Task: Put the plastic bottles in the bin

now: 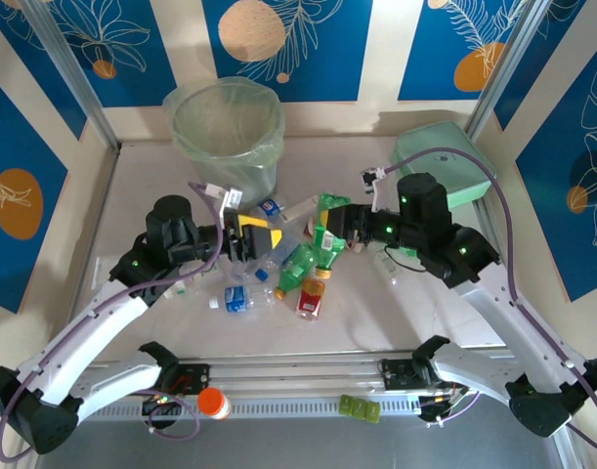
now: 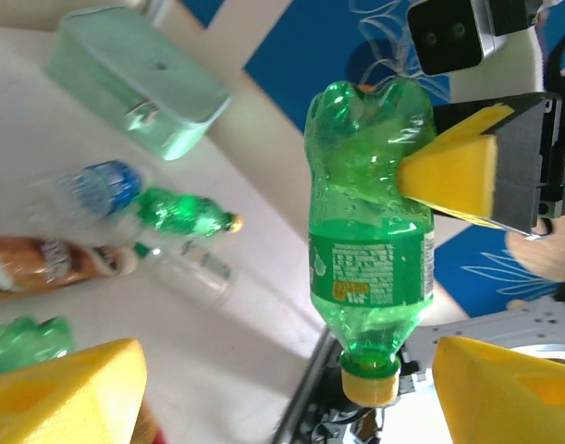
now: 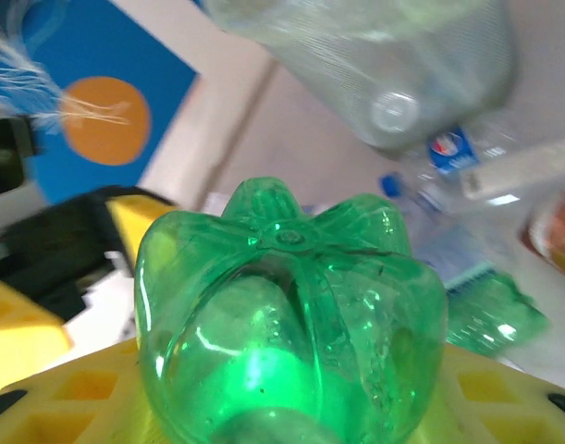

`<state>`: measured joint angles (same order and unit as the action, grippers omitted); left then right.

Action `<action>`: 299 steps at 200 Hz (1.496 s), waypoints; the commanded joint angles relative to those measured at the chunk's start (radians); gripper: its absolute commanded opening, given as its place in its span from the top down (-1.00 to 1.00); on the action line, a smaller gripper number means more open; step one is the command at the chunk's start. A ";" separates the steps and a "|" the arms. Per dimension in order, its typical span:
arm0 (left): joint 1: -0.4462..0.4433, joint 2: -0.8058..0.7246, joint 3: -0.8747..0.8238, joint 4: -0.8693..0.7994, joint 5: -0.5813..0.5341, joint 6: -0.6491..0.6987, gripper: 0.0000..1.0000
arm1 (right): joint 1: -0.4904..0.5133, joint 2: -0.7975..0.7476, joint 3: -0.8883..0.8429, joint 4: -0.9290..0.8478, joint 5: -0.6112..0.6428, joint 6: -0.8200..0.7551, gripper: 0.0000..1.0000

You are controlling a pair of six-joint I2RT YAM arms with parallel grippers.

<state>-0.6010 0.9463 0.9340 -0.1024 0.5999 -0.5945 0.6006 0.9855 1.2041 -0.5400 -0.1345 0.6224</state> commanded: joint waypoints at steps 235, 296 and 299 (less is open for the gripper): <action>-0.216 0.140 0.078 0.431 0.186 -0.117 -0.03 | 0.149 -0.126 -0.124 0.417 -0.026 0.060 -0.18; -0.166 0.106 0.184 0.066 -0.036 0.066 0.04 | 0.149 -0.184 -0.053 0.241 0.110 -0.026 -0.93; -0.158 0.108 0.193 0.044 -0.054 0.074 0.05 | 0.149 -0.190 -0.049 0.226 0.127 -0.032 -0.92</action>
<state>-0.7975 1.0752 1.0348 0.1364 0.6891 -0.6365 0.7452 0.8436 1.1015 -0.2066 -0.1173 0.6540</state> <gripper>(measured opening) 0.559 0.963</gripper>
